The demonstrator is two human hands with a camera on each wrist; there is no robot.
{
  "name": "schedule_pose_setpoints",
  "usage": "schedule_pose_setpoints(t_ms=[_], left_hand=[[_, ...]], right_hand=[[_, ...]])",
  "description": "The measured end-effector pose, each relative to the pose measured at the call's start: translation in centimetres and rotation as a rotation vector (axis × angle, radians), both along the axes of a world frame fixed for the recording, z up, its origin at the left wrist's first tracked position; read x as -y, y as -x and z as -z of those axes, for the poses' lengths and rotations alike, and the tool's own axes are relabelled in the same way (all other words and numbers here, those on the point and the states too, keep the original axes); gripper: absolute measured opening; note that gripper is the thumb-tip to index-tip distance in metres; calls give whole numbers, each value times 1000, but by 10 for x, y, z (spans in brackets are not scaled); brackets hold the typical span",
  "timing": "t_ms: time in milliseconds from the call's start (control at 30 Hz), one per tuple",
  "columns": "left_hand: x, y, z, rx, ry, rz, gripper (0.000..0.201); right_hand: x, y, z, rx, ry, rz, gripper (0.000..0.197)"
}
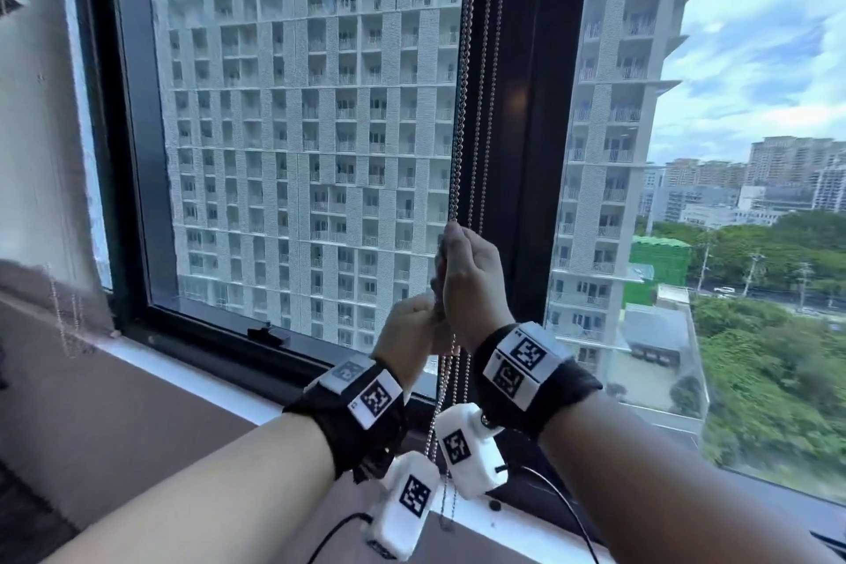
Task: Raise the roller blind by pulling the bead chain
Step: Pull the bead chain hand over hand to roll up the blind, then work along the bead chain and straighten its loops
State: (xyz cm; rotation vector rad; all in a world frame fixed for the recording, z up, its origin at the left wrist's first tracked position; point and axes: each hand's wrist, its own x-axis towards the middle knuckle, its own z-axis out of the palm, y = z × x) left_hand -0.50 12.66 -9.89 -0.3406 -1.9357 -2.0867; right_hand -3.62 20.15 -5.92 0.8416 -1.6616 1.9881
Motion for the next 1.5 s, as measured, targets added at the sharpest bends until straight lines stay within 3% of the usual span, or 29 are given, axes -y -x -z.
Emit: schedule_pose_setpoints(t_ms=[133, 267, 467, 533, 633, 800, 1000, 1167, 1333, 1500], left_hand=[[7, 3, -18, -72, -16, -74, 20], [6, 4, -43, -150, -1, -101, 32], [-7, 5, -84, -243, -25, -66, 30], [-12, 9, -86, -290, 26, -133, 22], [-13, 20, -80, -342, 126, -290, 16], [-8, 32, -73, -355, 253, -438, 19], [-5, 47, -76, -308, 297, -420, 23], [-2, 60, -75, -278, 311, -347, 23], [1, 71, -73, -277, 253, -267, 21], [2, 72, -75, -285, 154, -196, 14]], right_hand=[[-2, 6, 16, -25, -19, 66, 39], [-5, 9, 16, -36, 22, -8, 40], [2, 7, 16, -10, 62, -28, 42], [3, 10, 18, 7, 77, -21, 32], [0, 13, 24, 15, 51, 41, 34], [-11, 16, 27, -69, -99, 325, 36], [-16, 34, 27, -166, -210, 702, 15], [-15, 43, 20, -25, -231, 530, 12], [-8, 48, 22, -92, -46, 412, 16], [-4, 55, 28, -77, -83, 406, 28]])
